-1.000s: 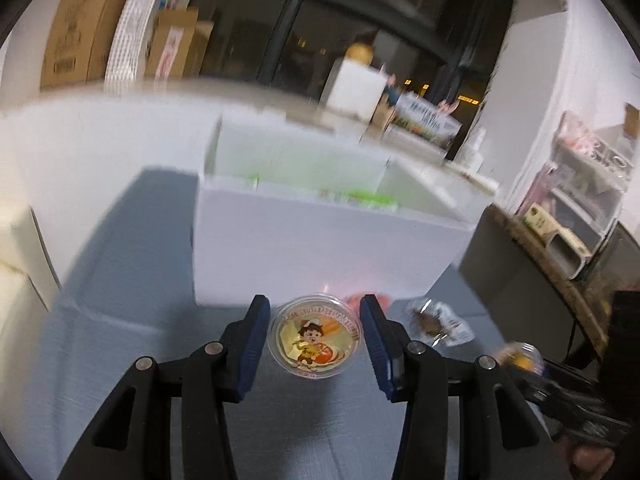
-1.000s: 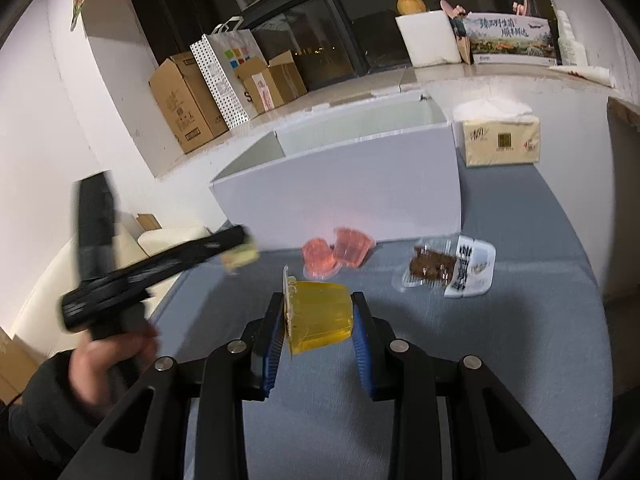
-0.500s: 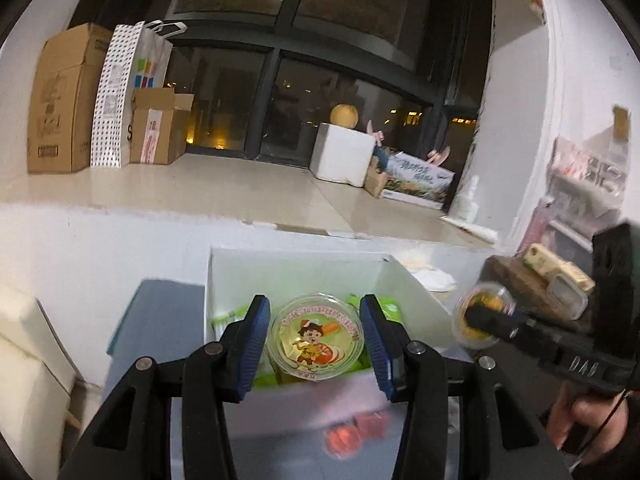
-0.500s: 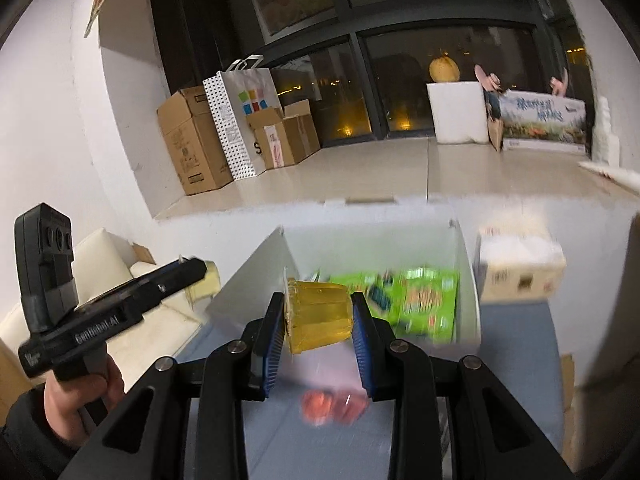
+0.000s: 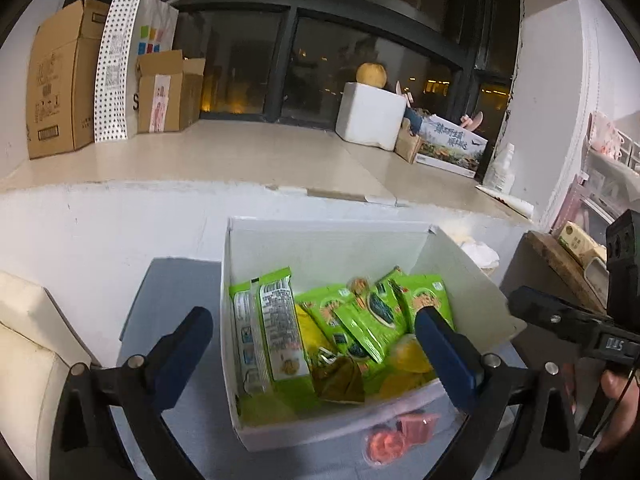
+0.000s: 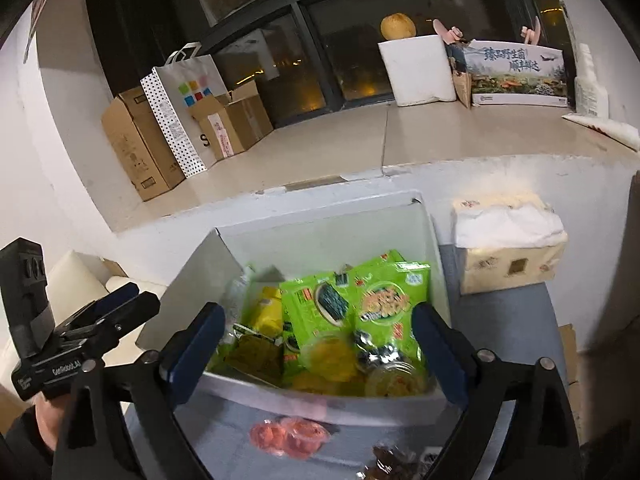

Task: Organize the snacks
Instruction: 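Carry both jelly cups into the white box and open both grippers, then move the right gripper to the brown wrapped snack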

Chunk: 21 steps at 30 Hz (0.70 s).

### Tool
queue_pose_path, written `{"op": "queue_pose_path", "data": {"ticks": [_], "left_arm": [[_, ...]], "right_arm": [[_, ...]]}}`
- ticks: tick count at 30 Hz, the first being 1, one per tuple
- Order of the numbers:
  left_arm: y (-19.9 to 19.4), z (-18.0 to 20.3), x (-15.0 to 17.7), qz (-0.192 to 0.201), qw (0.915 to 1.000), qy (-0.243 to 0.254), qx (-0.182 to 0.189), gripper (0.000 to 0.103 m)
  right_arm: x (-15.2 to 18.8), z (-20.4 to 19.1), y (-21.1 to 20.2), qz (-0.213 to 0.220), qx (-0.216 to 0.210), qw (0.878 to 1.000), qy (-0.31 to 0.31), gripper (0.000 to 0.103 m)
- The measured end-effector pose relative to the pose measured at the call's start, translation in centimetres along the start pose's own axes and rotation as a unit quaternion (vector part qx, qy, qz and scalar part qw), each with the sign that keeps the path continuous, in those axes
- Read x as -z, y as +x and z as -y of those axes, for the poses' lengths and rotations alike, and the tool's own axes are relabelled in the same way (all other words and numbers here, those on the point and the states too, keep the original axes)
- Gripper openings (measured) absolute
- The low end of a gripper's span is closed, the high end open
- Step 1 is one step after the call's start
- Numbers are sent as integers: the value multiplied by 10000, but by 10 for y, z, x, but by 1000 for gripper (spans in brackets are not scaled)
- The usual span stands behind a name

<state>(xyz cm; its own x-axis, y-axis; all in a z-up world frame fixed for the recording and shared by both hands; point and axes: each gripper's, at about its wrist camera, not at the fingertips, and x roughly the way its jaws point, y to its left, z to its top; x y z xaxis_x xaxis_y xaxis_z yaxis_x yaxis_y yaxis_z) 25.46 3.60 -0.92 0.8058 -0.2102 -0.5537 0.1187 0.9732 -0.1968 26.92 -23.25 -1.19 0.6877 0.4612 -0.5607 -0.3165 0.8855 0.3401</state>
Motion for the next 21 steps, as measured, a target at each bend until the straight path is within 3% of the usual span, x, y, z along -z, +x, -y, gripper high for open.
{"op": "queue_pose_path", "data": {"ticks": [7,12,21], "left_arm": [[-36,6,14,112,9999,17,62,103],[-72,12,48,72,9995,-29,298,103],[-114,32,134,-71,9988,-3,489,103]], "right_arm": [[22,-8,-49,294,-179,9994,-39,103],[60,-20,-67,238,-297,9993,-11,103],[146,-6,-79,-276,484,9984,-33,103]]}}
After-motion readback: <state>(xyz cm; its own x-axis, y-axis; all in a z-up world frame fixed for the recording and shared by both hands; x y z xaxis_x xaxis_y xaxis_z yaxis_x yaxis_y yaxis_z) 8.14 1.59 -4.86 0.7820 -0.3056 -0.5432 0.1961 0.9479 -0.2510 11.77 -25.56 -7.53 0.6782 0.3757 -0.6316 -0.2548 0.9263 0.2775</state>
